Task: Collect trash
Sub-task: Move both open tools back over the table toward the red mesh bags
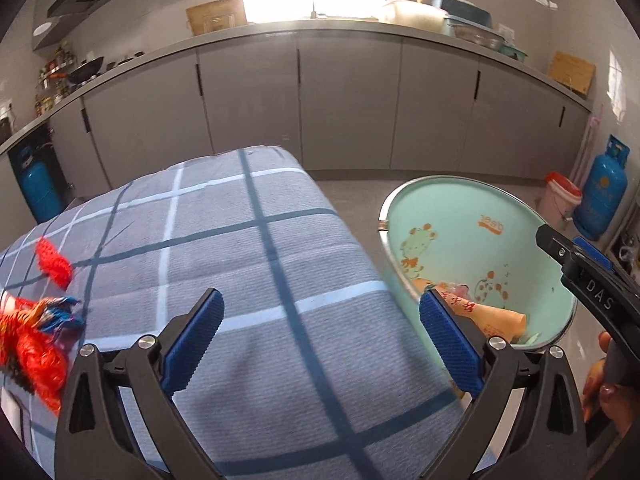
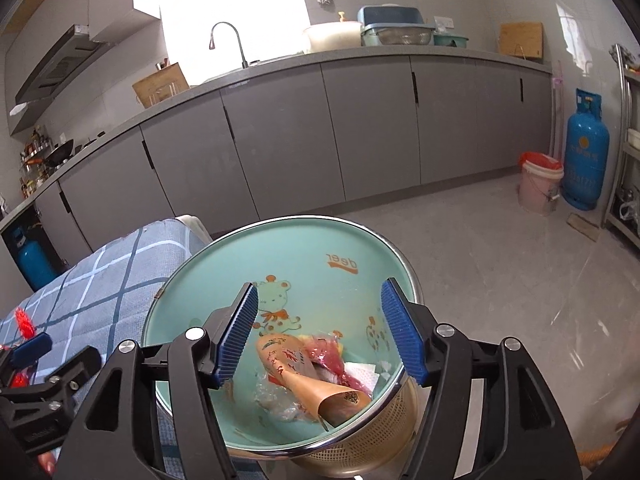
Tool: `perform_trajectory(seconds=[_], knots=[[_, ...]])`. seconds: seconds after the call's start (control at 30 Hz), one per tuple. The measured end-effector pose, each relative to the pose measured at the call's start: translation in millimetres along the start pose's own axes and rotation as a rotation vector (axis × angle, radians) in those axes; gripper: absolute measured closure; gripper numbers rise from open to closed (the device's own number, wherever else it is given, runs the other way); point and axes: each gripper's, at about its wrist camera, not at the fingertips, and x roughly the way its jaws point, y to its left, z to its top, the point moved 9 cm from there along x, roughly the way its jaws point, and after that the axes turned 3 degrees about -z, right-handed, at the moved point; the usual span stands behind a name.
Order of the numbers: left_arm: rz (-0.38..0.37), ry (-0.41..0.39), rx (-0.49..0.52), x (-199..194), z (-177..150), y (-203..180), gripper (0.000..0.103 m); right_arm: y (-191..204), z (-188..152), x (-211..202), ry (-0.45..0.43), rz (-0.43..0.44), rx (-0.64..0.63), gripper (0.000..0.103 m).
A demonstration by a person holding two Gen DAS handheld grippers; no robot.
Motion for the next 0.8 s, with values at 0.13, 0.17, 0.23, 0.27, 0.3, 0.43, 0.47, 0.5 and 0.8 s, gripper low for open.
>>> perform_trajectory(seconds=[0.13,0.17,0.23,0.27,0.3,0.43,0.47,0.5,0.8], knots=[[0.035,-0.022,-0.037,-19,-7,25,0.006,16,-4,-7,-0.007,0.020,-0.046,0.038],[0.044,-0.027,-0.045,-23,-9,31,0.006,21,-6,-9,-0.008,0.024,-0.062,0.038],[0.064,-0.034,-0.060,-34,-16,45,0.006,33,-8,-12,-0.012,0.036,-0.103,0.038],[0.071,-0.037,-0.064,-38,-18,50,0.006,39,-9,-15,-0.014,0.043,-0.123,0.038],[0.086,-0.040,-0.071,-43,-22,58,0.006,46,-11,-17,-0.017,0.048,-0.144,0.038],[0.111,-0.037,-0.104,-59,-36,82,0.006,73,-21,-23,-0.018,0.038,-0.253,0.038],[0.116,-0.033,-0.112,-61,-40,88,0.006,79,-23,-25,-0.023,0.034,-0.284,0.038],[0.124,-0.029,-0.121,-65,-44,95,0.006,87,-24,-28,-0.023,0.038,-0.315,0.038],[0.237,-0.045,-0.211,-110,-74,174,0.006,149,-35,-53,0.036,0.164,-0.346,0.032]])
